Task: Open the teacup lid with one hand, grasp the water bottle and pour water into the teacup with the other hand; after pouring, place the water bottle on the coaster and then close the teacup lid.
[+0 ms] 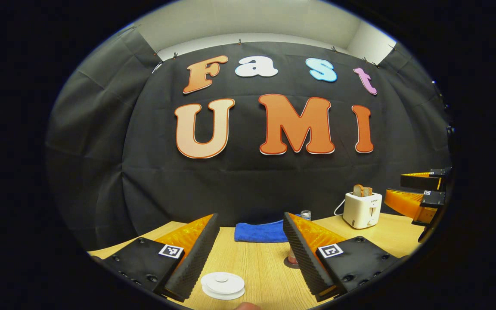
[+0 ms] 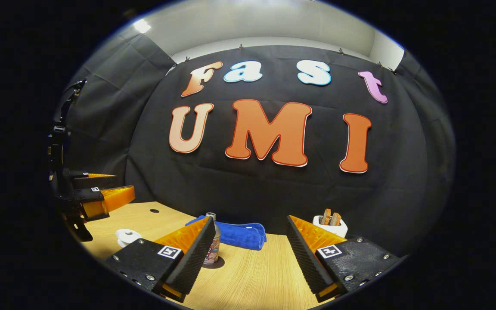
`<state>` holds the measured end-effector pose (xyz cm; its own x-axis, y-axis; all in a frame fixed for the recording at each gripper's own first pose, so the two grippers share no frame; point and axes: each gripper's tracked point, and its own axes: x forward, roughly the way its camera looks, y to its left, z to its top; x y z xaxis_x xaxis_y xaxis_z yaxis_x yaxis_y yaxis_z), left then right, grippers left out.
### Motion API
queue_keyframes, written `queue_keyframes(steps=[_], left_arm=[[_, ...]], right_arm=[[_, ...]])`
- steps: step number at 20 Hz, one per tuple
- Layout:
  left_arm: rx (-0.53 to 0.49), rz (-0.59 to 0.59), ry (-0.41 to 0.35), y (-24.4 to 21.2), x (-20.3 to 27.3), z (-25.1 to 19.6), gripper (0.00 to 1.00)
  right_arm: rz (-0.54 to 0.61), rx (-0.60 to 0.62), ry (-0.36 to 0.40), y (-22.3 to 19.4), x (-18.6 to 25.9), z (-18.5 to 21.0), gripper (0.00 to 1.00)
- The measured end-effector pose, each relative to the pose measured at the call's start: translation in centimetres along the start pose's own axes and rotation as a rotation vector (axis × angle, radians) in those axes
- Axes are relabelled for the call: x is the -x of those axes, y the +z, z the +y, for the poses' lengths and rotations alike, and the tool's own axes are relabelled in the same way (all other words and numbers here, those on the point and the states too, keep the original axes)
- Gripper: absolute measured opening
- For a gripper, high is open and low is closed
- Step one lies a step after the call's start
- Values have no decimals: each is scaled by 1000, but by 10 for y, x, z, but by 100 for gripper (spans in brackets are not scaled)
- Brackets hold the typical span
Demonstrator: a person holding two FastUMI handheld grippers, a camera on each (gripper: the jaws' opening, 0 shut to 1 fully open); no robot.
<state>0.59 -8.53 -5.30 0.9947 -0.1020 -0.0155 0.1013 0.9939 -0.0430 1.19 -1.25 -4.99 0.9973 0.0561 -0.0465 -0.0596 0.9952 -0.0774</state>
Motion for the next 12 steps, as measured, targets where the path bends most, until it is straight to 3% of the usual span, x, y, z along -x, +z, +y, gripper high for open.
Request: queue_keyframes(steps=[4,7,10,12], left_arm=[[6,9,3,-5,-3,1,100],[16,15,4,-7,-4,3,94],[17,20,15,-9,-5,8,100],[14,15,21,-7,-5,11,98]], right_arm=[[9,5,-1,-4,-3,1,99],[15,8,-10,-6,-4,0,99],[17,5,-10,-7,-5,3,99],[12,7,-10,-5,-7,4,99]])
